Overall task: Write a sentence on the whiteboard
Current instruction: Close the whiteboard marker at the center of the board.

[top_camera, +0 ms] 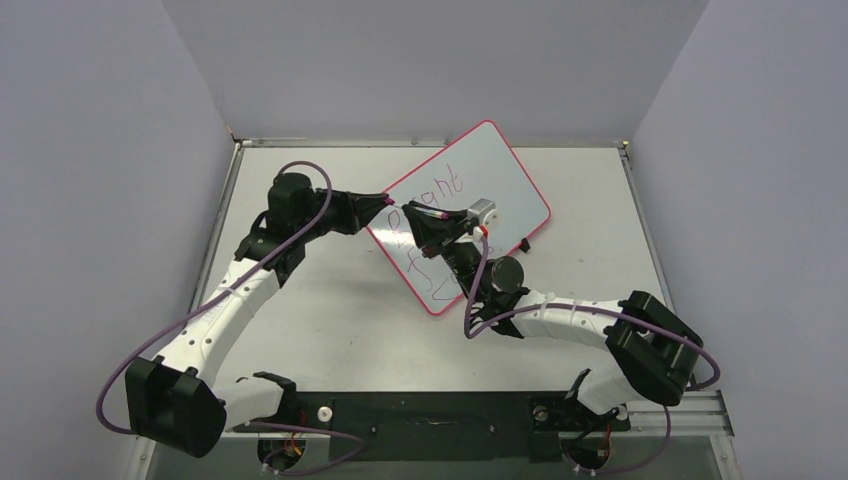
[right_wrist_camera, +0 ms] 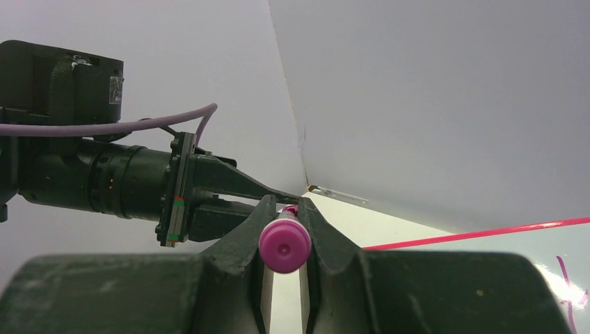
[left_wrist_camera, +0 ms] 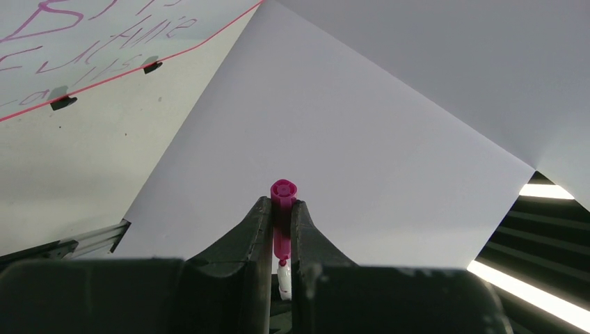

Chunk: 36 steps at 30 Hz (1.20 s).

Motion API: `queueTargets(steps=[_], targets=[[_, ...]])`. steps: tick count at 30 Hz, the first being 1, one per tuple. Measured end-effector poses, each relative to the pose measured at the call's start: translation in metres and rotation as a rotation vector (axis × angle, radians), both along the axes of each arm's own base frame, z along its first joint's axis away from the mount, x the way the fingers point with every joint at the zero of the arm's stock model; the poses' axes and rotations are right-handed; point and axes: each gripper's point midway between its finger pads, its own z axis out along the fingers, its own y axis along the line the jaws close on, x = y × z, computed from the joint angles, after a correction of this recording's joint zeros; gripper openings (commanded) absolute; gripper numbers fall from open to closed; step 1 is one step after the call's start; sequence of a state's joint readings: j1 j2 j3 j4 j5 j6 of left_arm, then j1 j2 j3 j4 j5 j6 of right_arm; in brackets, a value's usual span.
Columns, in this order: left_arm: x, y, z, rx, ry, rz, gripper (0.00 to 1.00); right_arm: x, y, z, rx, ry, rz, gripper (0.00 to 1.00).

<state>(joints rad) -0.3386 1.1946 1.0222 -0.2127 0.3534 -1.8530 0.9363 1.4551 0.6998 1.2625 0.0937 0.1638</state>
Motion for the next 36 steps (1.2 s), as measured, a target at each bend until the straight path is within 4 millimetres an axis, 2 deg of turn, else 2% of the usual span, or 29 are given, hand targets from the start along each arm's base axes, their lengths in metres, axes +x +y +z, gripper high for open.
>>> queueTargets(steps=[36], targets=[[0.0011, 0.0017, -0.0019, -0.025, 0.008, 0.015, 0.0, 0.0078, 0.0027, 0.0013, -0.001, 0.009, -0.048, 0.0]])
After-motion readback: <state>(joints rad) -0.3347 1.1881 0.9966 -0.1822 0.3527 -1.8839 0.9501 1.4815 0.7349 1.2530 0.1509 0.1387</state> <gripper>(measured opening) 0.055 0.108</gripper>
